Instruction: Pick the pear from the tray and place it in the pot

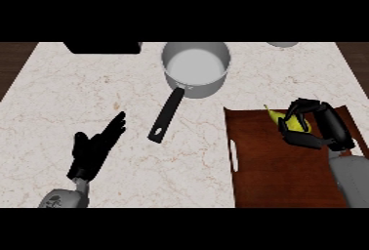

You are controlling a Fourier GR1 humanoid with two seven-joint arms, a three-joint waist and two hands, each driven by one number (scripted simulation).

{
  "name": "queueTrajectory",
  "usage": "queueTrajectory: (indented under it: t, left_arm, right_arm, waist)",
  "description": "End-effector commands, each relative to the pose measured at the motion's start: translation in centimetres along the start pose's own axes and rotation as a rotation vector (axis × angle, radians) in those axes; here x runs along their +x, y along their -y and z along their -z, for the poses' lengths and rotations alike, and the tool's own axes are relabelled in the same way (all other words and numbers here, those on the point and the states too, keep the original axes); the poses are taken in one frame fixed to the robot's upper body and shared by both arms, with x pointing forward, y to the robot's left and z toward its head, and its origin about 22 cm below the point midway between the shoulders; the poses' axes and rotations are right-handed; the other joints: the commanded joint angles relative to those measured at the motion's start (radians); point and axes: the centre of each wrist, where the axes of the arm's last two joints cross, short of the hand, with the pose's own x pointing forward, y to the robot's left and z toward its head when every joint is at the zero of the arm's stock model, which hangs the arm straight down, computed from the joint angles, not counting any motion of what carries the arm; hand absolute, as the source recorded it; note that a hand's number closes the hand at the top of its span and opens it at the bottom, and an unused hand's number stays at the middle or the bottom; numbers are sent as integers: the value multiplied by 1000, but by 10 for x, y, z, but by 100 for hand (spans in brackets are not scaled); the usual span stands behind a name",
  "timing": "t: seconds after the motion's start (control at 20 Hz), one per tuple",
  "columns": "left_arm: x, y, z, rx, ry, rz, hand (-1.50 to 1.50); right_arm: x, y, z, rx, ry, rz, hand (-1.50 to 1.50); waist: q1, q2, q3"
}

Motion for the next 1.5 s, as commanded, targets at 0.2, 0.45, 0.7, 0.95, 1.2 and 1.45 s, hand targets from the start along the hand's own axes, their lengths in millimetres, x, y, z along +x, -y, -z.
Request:
queueTrajectory:
  t: [0.2, 0.45, 0.7, 0.95, 1.2, 1.45]
  left_arm:
    - [2, -9, 8, 11, -6, -1, 0]
    - [2, -17, -5, 1, 0, 5, 0]
    - [-12, -6, 6, 3, -6, -9, 0]
    - [8, 20, 10, -28, 14, 11, 0]
    - [-1, 15, 2, -45, 12, 6, 0]
    - [1, 0, 3, -35, 18, 13, 0]
  right_arm:
    - [78, -3, 59, -7, 19, -139, 150]
    - [131, -2, 110, 19, 8, -213, 150]
    - [161, -53, 139, 110, -22, -328, 150]
    - [187, -79, 177, 179, -48, -421, 150]
    - [177, -119, 188, 250, -68, -559, 150]
    - [185, -127, 204, 248, -125, -871, 150]
  waist:
    - [-3, 0, -1]
    - [9, 0, 0]
    - [11, 3, -1]
    - [19, 5, 0]
    - [28, 7, 0]
    - [37, 9, -1]
